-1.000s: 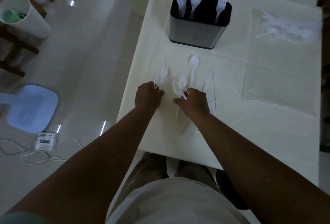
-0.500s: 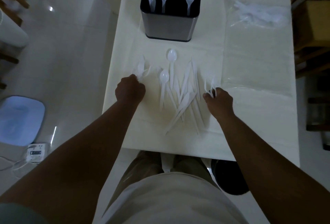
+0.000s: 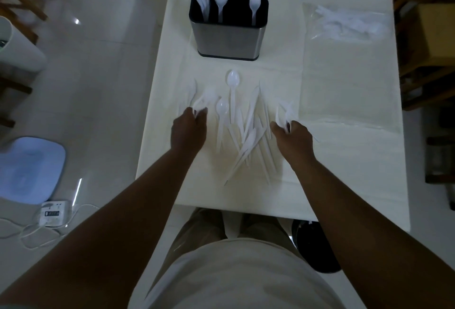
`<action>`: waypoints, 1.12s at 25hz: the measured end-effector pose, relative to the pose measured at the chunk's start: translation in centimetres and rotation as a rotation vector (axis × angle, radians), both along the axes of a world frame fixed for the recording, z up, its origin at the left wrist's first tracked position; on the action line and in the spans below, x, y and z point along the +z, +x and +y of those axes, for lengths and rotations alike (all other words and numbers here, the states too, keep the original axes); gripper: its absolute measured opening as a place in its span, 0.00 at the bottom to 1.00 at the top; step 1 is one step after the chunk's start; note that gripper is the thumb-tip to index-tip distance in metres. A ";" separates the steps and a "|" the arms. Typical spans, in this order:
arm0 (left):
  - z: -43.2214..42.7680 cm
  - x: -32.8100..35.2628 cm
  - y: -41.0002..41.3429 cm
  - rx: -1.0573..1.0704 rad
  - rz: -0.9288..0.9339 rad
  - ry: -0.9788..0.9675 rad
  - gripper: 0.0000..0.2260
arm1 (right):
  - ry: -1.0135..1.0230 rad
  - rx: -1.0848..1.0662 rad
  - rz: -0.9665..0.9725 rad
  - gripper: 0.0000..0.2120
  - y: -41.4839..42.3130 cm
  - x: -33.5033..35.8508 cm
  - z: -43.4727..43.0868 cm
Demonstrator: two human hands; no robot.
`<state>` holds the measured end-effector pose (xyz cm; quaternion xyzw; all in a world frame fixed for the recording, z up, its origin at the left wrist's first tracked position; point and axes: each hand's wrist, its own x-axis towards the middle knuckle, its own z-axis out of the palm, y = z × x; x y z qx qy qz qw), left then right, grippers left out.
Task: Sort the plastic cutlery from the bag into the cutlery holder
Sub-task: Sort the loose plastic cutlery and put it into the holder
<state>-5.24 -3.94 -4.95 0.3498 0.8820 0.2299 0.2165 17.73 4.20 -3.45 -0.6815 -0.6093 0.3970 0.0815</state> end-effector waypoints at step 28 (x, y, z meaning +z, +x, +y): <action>2.5 4.8 6.5 0.069 -1.040 0.131 0.25 | -0.357 0.089 0.307 0.27 -8.4 5.3 1.1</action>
